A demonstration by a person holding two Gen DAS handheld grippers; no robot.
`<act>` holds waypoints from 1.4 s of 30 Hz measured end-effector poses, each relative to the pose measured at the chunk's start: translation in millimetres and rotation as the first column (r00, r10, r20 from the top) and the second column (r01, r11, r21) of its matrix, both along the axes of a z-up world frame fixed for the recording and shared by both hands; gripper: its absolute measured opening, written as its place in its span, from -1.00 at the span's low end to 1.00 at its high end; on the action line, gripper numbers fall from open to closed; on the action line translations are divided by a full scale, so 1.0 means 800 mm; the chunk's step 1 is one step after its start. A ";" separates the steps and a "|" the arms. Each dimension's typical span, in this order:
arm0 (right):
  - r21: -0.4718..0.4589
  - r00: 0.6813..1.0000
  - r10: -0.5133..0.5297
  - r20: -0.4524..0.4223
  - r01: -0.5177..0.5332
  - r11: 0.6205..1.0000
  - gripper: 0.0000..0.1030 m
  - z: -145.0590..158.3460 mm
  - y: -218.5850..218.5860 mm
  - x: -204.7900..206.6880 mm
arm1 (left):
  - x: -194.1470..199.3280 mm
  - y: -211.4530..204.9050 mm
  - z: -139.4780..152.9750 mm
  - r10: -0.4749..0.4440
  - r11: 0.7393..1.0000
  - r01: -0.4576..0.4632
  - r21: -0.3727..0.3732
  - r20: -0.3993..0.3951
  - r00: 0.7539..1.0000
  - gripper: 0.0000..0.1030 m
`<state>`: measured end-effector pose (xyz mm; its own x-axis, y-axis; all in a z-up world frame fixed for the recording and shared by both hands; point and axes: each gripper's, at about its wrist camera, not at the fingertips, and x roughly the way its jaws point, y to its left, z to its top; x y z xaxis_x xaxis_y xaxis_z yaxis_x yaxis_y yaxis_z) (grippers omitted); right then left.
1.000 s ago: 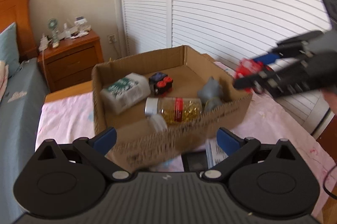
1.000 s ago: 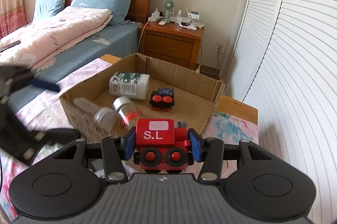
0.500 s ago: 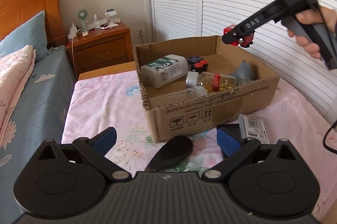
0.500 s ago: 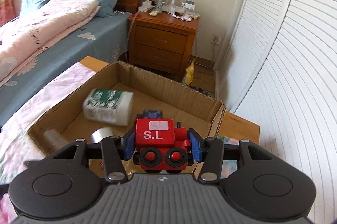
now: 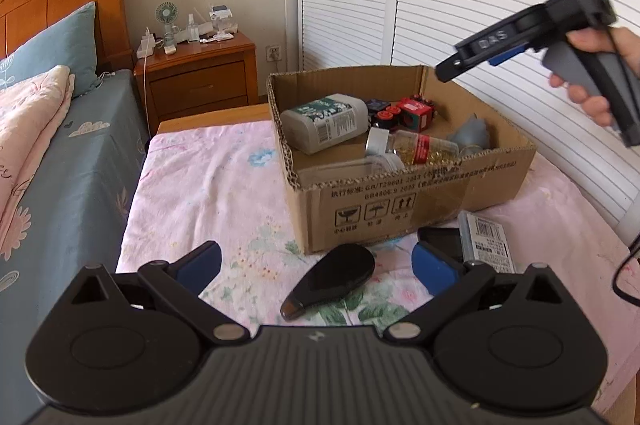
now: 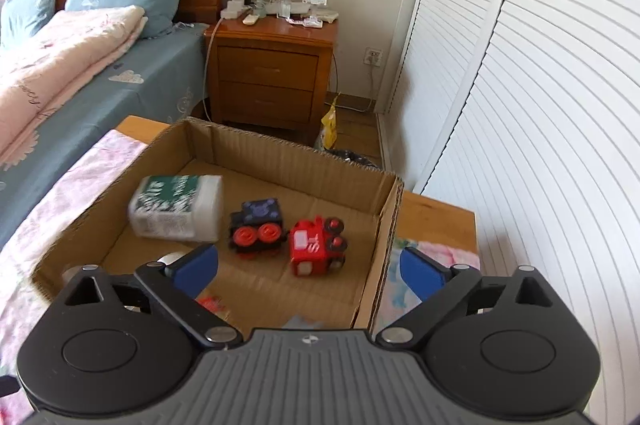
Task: Organize rigid objects
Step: 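Release the train into the box with the right tool while the left tool withdraws, then grasp the mint-green round case with the right tool while the left tool grasps the black oval object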
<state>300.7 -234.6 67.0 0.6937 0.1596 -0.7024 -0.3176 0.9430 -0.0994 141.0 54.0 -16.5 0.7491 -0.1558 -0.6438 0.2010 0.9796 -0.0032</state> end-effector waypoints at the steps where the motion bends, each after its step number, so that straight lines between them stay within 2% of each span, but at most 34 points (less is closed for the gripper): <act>1: 0.006 1.000 -0.002 0.002 0.002 1.000 0.98 0.001 -0.002 -0.011 | -0.003 -0.001 0.000 0.003 1.000 -0.003 0.003 -0.004 1.000 0.96; 11: 0.094 1.000 -0.016 0.008 0.015 0.996 1.00 -0.016 -0.013 -0.120 | -0.039 -0.008 -0.003 0.018 0.999 -0.017 0.037 -0.030 0.999 0.96; 14: 0.123 1.000 0.006 -0.006 -0.005 0.992 1.00 -0.033 -0.012 -0.149 | -0.049 -0.009 -0.005 0.021 0.999 -0.019 0.041 -0.040 0.999 0.96; 23: 0.125 0.998 0.026 -0.055 -0.019 0.992 1.00 -0.087 0.013 -0.212 | -0.067 -0.013 -0.024 0.010 0.998 -0.006 0.062 -0.072 0.997 0.96; 30: 0.132 0.996 0.013 -0.091 -0.001 0.991 1.00 -0.108 0.045 -0.233 | -0.063 -0.008 -0.030 0.030 0.998 -0.025 0.061 -0.077 0.997 0.96; 36: 0.082 0.993 -0.034 -0.109 0.043 0.996 1.00 -0.130 0.065 -0.228 | -0.054 0.003 -0.034 0.021 0.998 -0.017 0.064 -0.070 0.997 0.96; 39: 0.057 0.992 -0.061 -0.108 0.068 0.996 1.00 -0.137 0.062 -0.229 | -0.048 0.008 -0.037 0.004 0.998 0.000 0.057 -0.071 0.997 0.96; 42: 0.080 0.989 -0.080 -0.126 0.090 0.993 1.00 -0.138 0.047 -0.232 | -0.037 0.009 -0.043 -0.005 0.998 0.009 0.055 -0.083 0.997 0.96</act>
<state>115.3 -196.7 -43.1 0.6172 0.1665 -0.7690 -0.2408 0.9704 0.0169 111.1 61.4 -50.6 0.6919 -0.1234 -0.7114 0.2092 0.9773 0.0340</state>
